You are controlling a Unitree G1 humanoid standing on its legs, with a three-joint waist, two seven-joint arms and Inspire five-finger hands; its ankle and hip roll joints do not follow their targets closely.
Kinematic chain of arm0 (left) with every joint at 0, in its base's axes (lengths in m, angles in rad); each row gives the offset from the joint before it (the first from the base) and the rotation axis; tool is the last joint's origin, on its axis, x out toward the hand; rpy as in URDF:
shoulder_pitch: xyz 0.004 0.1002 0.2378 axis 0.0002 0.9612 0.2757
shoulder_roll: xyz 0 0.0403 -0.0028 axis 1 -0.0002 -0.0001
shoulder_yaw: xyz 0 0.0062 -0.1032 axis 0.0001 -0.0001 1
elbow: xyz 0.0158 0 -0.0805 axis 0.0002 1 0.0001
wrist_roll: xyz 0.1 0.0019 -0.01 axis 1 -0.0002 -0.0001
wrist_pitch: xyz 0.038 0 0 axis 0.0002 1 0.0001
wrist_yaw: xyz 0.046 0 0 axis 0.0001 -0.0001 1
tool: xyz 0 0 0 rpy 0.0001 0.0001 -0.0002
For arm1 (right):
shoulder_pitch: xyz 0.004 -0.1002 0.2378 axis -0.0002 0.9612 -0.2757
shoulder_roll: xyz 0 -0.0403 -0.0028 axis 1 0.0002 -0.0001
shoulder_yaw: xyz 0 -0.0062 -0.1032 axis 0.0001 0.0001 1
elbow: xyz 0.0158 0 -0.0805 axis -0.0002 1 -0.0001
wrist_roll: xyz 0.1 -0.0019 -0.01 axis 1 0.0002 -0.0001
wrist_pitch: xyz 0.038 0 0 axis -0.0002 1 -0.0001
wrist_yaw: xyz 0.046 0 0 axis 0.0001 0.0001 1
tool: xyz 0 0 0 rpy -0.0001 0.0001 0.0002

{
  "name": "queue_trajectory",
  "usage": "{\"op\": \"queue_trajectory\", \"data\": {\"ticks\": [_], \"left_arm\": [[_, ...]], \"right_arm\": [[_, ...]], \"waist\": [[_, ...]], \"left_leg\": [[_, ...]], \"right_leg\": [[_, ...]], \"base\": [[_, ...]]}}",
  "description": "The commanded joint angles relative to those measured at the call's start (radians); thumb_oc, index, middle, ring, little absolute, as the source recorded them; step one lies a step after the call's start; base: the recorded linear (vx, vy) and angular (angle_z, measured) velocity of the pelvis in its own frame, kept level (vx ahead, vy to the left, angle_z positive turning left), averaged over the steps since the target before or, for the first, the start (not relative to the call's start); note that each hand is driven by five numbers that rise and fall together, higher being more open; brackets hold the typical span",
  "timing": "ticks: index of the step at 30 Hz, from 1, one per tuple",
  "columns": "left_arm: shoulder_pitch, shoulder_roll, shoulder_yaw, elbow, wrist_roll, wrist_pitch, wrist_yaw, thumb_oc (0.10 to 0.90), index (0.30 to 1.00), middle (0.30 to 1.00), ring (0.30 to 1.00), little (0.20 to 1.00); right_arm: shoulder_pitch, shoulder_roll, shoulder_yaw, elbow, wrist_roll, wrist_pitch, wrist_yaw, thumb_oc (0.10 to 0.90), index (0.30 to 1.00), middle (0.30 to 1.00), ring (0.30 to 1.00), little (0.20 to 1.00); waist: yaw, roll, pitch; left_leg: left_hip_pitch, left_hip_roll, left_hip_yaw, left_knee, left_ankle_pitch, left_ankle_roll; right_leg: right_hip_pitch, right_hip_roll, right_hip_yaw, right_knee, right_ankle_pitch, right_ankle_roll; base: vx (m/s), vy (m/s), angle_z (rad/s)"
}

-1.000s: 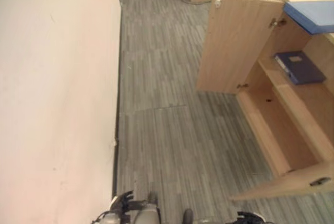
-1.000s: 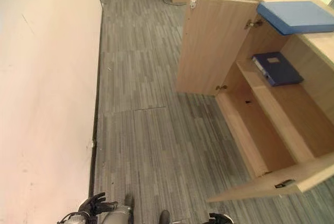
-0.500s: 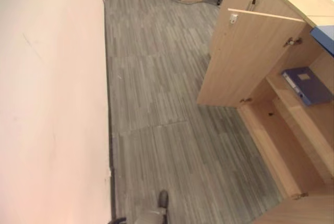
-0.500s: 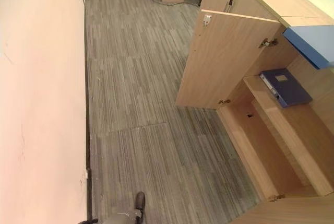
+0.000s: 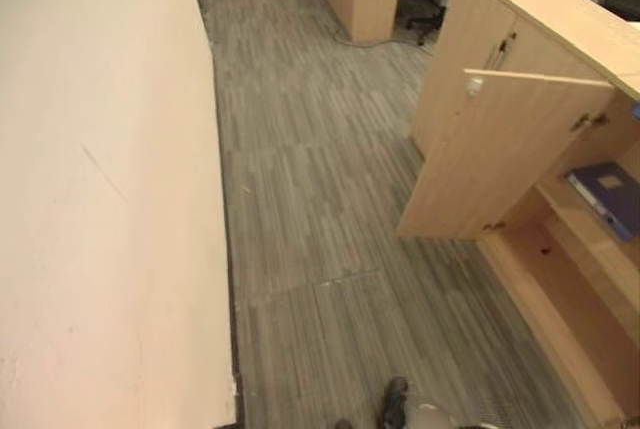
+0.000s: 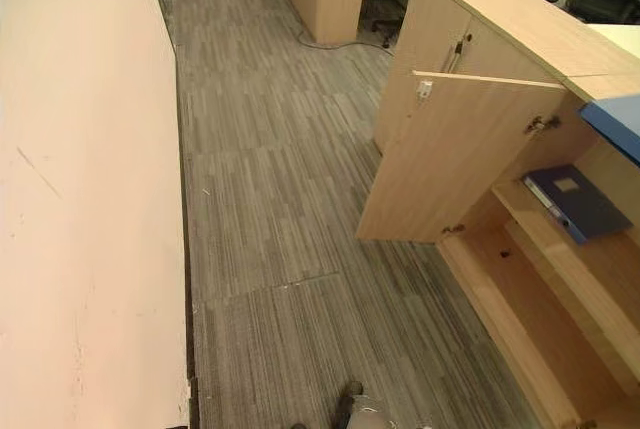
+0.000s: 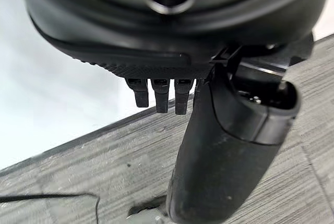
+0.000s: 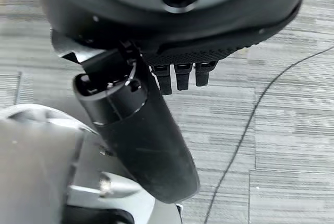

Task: Put the empty folder in the office cabinet

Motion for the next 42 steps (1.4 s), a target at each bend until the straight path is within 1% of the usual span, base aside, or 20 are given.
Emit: {"op": "queue_trajectory", "data": {"ticks": [1,2,3,4,5,6,9,10,13,16,22,29,34,35,37,38,39,40,41,42], "left_arm": [[-0.028,0.027,0.066,0.038,0.016,0.003,0.027,0.8,0.9,0.9,0.9,0.9],[-0.033,0.028,0.072,0.038,0.02,0.001,0.025,0.8,0.9,0.9,0.9,0.9],[-0.033,0.028,0.072,0.038,0.02,0.0,0.025,0.8,0.9,0.9,0.9,0.9],[-0.028,0.02,0.087,0.051,0.014,0.003,0.029,0.8,0.9,0.9,0.9,0.9],[-0.028,0.02,0.087,0.051,0.014,0.003,0.03,0.8,0.9,0.9,0.9,0.9],[-0.021,0.012,0.101,0.057,0.005,0.006,0.033,0.8,0.9,0.9,0.9,0.9],[-0.022,-0.001,0.096,0.045,-0.007,0.005,0.031,0.8,0.9,0.9,0.9,0.9],[-0.022,-0.002,0.095,0.045,-0.007,0.005,0.031,0.8,0.9,0.9,0.9,0.9],[-0.052,-0.01,0.046,0.001,-0.008,-0.005,0.037,0.8,0.9,0.9,0.9,0.9],[-0.08,-0.01,0.01,-0.038,-0.015,-0.017,0.043,0.8,0.9,0.9,0.9,0.9],[-0.112,-0.009,-0.029,-0.062,-0.013,-0.024,0.048,0.8,0.9,0.9,0.9,0.9],[-0.098,-0.01,-0.038,-0.025,0.032,-0.019,0.041,0.8,0.9,0.9,0.9,0.9],[-0.096,-0.008,-0.04,-0.013,0.044,-0.021,0.04,0.8,0.9,0.9,0.9,0.9],[-0.1,-0.007,-0.044,-0.014,0.042,-0.02,0.041,0.8,0.9,0.9,0.9,0.9],[-0.108,-0.008,-0.05,-0.014,0.04,-0.018,0.037,0.8,0.9,0.9,0.9,0.9],[-0.107,-0.008,-0.058,0.006,0.054,-0.012,0.03,0.8,0.9,0.9,0.9,0.9],[-0.107,-0.008,-0.059,0.007,0.054,-0.012,0.03,0.8,0.9,0.9,0.9,0.9],[-0.104,-0.006,-0.06,0.012,0.059,-0.011,0.024,0.8,0.9,0.9,0.9,0.9],[-0.099,-0.001,-0.059,0.009,0.06,-0.012,0.02,0.8,0.9,0.9,0.9,0.9],[-0.095,0.003,-0.056,0.005,0.059,-0.012,0.02,0.8,0.9,0.9,0.9,0.9]], "right_arm": [[-0.04,-0.014,-0.016,0.046,-0.005,-0.004,-0.03,0.8,0.9,0.9,0.9,0.9],[-0.033,-0.012,-0.015,0.05,-0.006,-0.006,-0.031,0.8,0.9,0.9,0.9,0.9],[-0.033,-0.011,-0.015,0.05,-0.006,-0.006,-0.031,0.8,0.9,0.9,0.9,0.9],[-0.024,-0.006,-0.023,0.06,0.003,-0.006,-0.041,0.8,0.9,0.9,0.9,0.9],[-0.024,-0.006,-0.022,0.06,0.003,-0.006,-0.041,0.8,0.9,0.9,0.9,0.9],[-0.004,0.005,-0.017,0.067,-0.001,-0.005,-0.041,0.8,0.9,0.9,0.9,0.9],[-0.003,0.008,-0.015,0.064,0.008,-0.007,-0.046,0.8,0.9,0.9,0.9,0.9],[-0.003,0.008,-0.015,0.063,0.008,-0.007,-0.046,0.8,0.9,0.9,0.9,0.9],[-0.029,0.004,-0.017,0.025,0.043,-0.019,-0.065,0.8,0.9,0.9,0.9,0.9],[-0.046,-0.003,-0.014,0.0,0.06,-0.028,-0.079,0.8,0.9,0.9,0.9,0.9],[-0.05,-0.018,-0.017,-0.01,0.073,-0.035,-0.092,0.8,0.9,0.9,0.9,0.9],[-0.03,-0.024,-0.02,-0.009,0.071,-0.04,-0.089,0.8,0.9,0.9,0.9,0.9],[-0.026,-0.023,-0.026,-0.001,0.073,-0.039,-0.082,0.8,0.9,0.9,0.9,0.9],[-0.028,-0.021,-0.032,0.004,0.082,-0.037,-0.08,0.8,0.9,0.9,0.9,0.9],[-0.023,-0.018,-0.051,0.015,0.107,-0.037,-0.08,0.8,0.9,0.9,0.9,0.9],[-0.024,-0.014,-0.073,0.032,0.141,-0.029,-0.075,0.8,0.9,0.9,0.9,0.9],[-0.024,-0.014,-0.073,0.033,0.141,-0.029,-0.075,0.8,0.9,0.9,0.9,0.9],[-0.023,-0.013,-0.08,0.045,0.156,-0.026,-0.074,0.8,0.9,0.9,0.9,0.9],[-0.018,-0.012,-0.081,0.053,0.181,-0.031,-0.074,0.8,0.9,0.9,0.9,0.9],[-0.013,-0.012,-0.076,0.051,0.188,-0.034,-0.075,0.8,0.9,0.9,0.9,0.9]], "waist": [[0.032,-0.029,0.059],[0.037,-0.043,0.048],[0.039,-0.045,0.048],[0.043,-0.061,0.03],[0.043,-0.061,0.029],[0.038,-0.059,0.023],[0.022,-0.048,0.018],[0.022,-0.047,0.018],[-0.007,-0.026,0.035],[-0.026,-0.016,0.054],[-0.046,-0.002,0.06],[-0.07,0.012,0.063],[-0.081,0.017,0.069],[-0.085,0.021,0.07],[-0.095,0.024,0.067],[-0.113,0.026,0.055],[-0.111,0.026,0.055],[-0.119,0.024,0.048],[-0.123,0.011,0.039],[-0.117,0.0,0.036]], "left_leg": [[-0.061,0.116,0.059,-0.04,-0.014,-0.114],[-0.055,0.107,0.074,-0.054,-0.023,-0.119],[-0.054,0.107,0.075,-0.054,-0.023,-0.119],[-0.023,0.104,0.092,-0.056,-0.057,-0.121],[-0.023,0.104,0.092,-0.056,-0.058,-0.12],[0.003,0.121,0.102,-0.054,-0.073,-0.12],[0.041,0.152,0.104,-0.053,-0.096,-0.128],[0.042,0.153,0.104,-0.053,-0.097,-0.128],[0.056,0.183,0.101,-0.055,-0.111,-0.13],[0.048,0.195,0.095,-0.055,-0.111,-0.134],[0.047,0.199,0.087,-0.057,-0.121,-0.134],[0.064,0.181,0.099,-0.057,-0.144,-0.126],[0.069,0.183,0.104,-0.057,-0.151,-0.126],[0.071,0.189,0.108,-0.057,-0.153,-0.129],[0.079,0.202,0.123,-0.057,-0.158,-0.136],[0.096,0.227,0.154,-0.046,-0.156,-0.152],[0.097,0.229,0.156,-0.045,-0.157,-0.153],[0.091,0.253,0.175,0.005,-0.157,-0.17],[0.049,0.295,0.191,0.163,-0.09,-0.196],[0.009,0.307,0.176,0.27,-0.042,-0.2]], "right_leg": [[0.166,-0.079,-0.165,-0.292,0.184,0.104],[0.186,-0.072,-0.173,-0.337,0.182,0.103],[0.189,-0.07,-0.173,-0.343,0.185,0.102],[0.199,-0.088,-0.185,-0.317,0.195,0.099],[0.198,-0.09,-0.184,-0.312,0.193,0.1],[0.2,-0.096,-0.19,-0.273,0.192,0.097],[0.191,-0.096,-0.185,-0.208,0.166,0.083],[0.19,-0.097,-0.185,-0.204,0.164,0.083],[0.121,-0.127,-0.159,-0.062,0.123,0.077],[0.086,-0.14,-0.145,-0.011,0.104,0.076],[0.064,-0.155,-0.132,0.026,0.092,0.074],[0.053,-0.163,-0.116,0.041,0.102,0.086],[0.023,-0.168,-0.088,0.075,0.093,0.087],[0.008,-0.168,-0.074,0.098,0.079,0.083],[-0.005,-0.162,-0.065,0.12,0.056,0.074],[0.007,-0.137,-0.05,0.111,0.025,0.055],[0.008,-0.134,-0.05,0.109,0.024,0.054],[0.03,-0.102,-0.034,0.077,0.011,0.036],[0.085,-0.029,0.008,-0.015,-0.005,0.002],[0.129,0.018,0.033,-0.084,-0.013,-0.023]], "base": [[0.13,-0.189,-0.33],[0.1,-0.148,-0.45],[0.26,-0.119,-0.01],[0.21,-0.063,0.46],[0.38,-0.148,0.08],[0.27,-0.143,-0.67],[0.28,-0.14,-0.74],[0.17,-0.085,-0.55],[0.19,-0.099,-0.26],[0.05,-0.035,0.02],[0.02,-0.01,-0.11],[0.02,0.031,-0.07],[0.06,-0.01,-0.09],[0.17,-0.097,-0.13],[0.19,-0.122,-0.18],[0.16,-0.102,-0.31],[0.23,-0.178,-0.39],[0.23,-0.262,-0.47],[0.32,-0.365,-0.74],[0.33,-0.403,-0.79]]}}
